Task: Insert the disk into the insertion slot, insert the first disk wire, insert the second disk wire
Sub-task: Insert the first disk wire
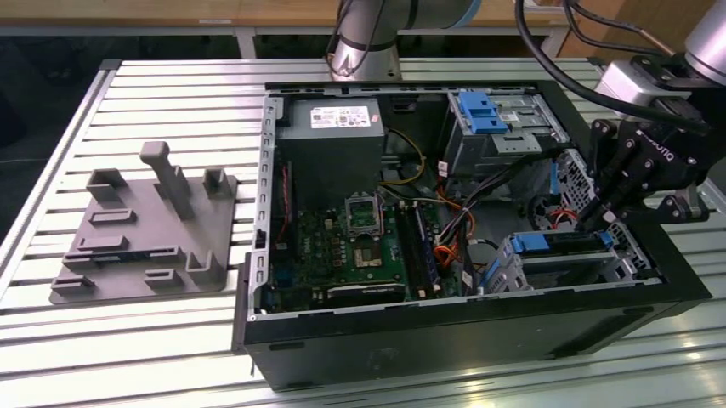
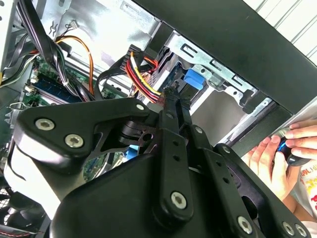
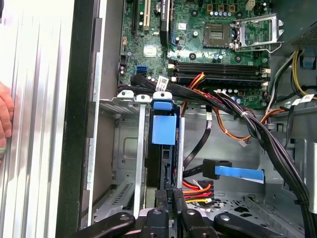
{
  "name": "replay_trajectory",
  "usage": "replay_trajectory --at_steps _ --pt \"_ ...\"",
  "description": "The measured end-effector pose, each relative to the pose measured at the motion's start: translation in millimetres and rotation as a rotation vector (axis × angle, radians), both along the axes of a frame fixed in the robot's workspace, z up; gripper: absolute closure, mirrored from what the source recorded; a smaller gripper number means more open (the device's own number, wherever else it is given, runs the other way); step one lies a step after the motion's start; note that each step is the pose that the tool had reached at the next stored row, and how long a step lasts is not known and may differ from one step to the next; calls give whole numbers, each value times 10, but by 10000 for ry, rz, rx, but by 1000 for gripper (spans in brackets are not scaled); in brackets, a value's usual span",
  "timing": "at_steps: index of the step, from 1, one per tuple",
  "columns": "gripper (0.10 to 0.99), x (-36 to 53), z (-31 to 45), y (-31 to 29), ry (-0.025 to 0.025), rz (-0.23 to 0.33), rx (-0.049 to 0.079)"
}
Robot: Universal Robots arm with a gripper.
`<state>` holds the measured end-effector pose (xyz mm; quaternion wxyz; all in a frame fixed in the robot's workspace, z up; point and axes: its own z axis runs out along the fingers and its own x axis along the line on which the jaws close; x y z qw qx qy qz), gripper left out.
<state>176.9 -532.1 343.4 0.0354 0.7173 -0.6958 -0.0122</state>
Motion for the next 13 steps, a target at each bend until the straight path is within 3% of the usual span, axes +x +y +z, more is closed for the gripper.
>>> replay_trajectory --at_steps 13 --pt "922 0 -40 -3 0 -6 -1"
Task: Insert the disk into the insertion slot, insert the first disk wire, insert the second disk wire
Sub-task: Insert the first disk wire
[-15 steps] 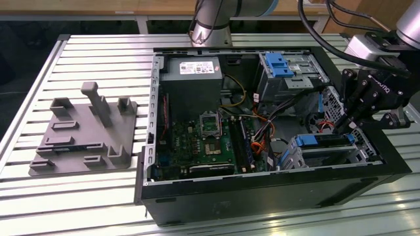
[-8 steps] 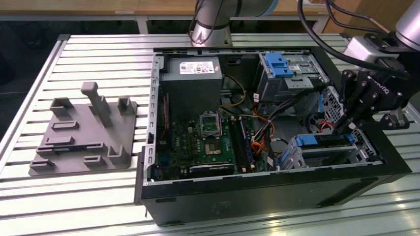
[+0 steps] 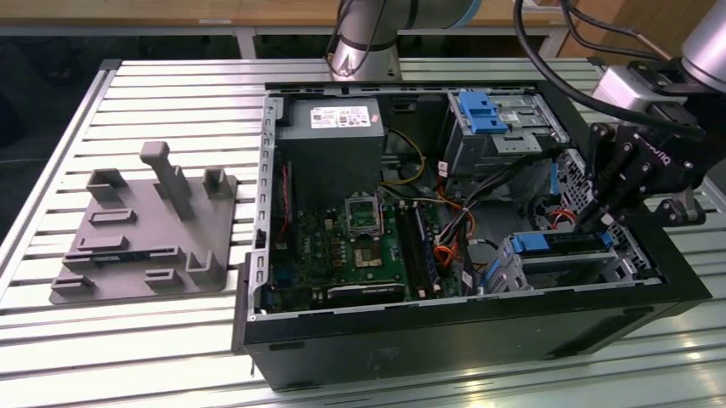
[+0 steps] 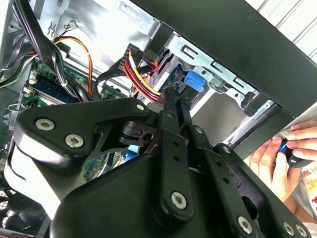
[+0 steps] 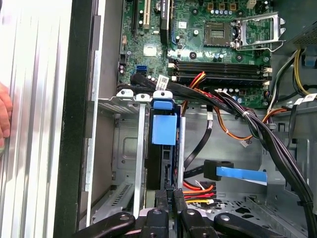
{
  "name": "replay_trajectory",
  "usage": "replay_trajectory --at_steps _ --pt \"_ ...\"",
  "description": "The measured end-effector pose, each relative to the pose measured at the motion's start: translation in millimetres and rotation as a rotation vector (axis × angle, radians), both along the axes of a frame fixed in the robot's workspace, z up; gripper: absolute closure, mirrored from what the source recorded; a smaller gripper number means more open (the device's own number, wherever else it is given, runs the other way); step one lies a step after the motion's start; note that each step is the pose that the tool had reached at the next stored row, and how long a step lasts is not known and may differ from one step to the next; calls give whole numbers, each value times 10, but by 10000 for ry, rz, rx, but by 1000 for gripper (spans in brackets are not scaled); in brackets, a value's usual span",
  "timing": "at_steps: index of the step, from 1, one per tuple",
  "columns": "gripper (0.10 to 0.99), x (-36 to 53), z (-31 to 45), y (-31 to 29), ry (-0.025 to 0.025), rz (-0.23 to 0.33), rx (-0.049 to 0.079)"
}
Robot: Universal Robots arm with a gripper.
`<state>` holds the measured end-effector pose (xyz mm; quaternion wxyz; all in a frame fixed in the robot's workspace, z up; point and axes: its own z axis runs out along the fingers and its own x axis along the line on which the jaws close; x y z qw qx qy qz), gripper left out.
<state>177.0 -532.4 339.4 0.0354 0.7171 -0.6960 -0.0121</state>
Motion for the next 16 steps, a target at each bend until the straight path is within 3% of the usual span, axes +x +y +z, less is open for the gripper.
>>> replay_trajectory --at_steps 16 --pt "922 1 -42 -6 0 -21 0"
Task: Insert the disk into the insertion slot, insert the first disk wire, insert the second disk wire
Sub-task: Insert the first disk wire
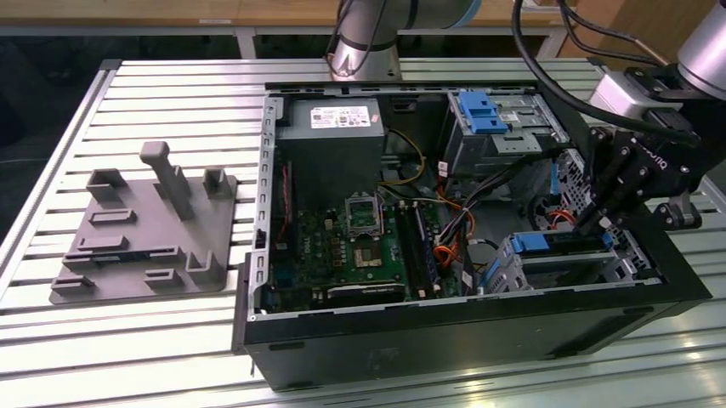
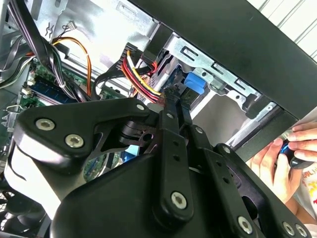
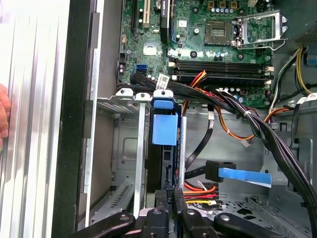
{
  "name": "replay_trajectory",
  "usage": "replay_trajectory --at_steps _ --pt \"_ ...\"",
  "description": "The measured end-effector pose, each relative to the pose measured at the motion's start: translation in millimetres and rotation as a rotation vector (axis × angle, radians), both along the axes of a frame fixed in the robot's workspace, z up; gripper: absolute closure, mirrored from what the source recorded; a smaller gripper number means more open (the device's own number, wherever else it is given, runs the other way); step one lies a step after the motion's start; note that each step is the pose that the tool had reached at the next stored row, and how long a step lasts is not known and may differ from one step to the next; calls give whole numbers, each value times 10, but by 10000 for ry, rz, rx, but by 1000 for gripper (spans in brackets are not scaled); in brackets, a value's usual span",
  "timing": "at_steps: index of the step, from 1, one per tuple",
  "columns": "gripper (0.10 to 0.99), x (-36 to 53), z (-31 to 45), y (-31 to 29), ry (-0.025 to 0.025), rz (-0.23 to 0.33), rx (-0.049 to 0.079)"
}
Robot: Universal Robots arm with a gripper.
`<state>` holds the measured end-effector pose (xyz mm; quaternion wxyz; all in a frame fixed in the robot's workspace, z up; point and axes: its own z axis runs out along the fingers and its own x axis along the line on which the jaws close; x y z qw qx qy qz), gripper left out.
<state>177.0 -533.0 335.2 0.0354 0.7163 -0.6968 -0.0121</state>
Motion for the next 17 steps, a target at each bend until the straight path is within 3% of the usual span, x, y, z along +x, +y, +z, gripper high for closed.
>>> replay_trajectory --at_steps 17 --pt "922 6 -57 -1 1 -6 2"
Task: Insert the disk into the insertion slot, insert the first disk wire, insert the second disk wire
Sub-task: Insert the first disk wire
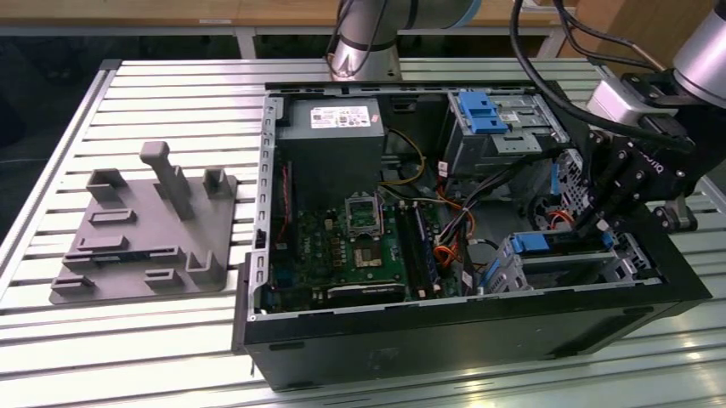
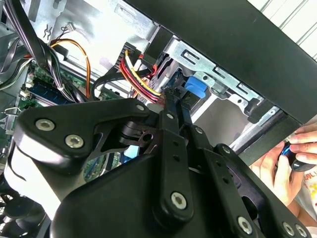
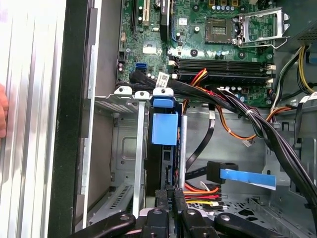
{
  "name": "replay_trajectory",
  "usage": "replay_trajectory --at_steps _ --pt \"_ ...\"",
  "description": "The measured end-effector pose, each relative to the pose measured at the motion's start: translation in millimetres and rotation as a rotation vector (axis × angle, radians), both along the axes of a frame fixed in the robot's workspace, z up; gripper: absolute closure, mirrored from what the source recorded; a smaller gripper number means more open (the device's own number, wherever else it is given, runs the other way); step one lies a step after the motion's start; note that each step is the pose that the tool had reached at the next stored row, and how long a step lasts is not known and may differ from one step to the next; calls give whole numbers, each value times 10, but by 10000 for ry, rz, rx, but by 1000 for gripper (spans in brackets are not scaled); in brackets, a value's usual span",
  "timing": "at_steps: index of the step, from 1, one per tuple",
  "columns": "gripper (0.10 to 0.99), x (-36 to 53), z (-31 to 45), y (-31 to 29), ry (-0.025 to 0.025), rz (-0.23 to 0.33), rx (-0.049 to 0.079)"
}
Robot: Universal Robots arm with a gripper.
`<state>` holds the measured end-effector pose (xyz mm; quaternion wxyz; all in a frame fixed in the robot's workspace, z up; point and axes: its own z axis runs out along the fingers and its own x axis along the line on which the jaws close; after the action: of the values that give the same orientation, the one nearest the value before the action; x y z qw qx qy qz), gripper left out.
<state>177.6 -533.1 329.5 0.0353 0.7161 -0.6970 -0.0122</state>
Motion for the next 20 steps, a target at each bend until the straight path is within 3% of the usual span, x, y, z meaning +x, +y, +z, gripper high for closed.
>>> replay_trajectory --at_steps 7,8,9,11,12,13,20 --pt "910 5 -42 -16 0 1 8" --pt "855 5 -42 -17 0 0 7" --pt "855 5 -37 -17 0 0 3" --pt "733 5 -7 -17 0 0 1" --pt "733 5 27 -17 0 0 -3" --pt "671 5 58 -16 0 0 -5" --pt "671 5 377 -3 0 0 -2"
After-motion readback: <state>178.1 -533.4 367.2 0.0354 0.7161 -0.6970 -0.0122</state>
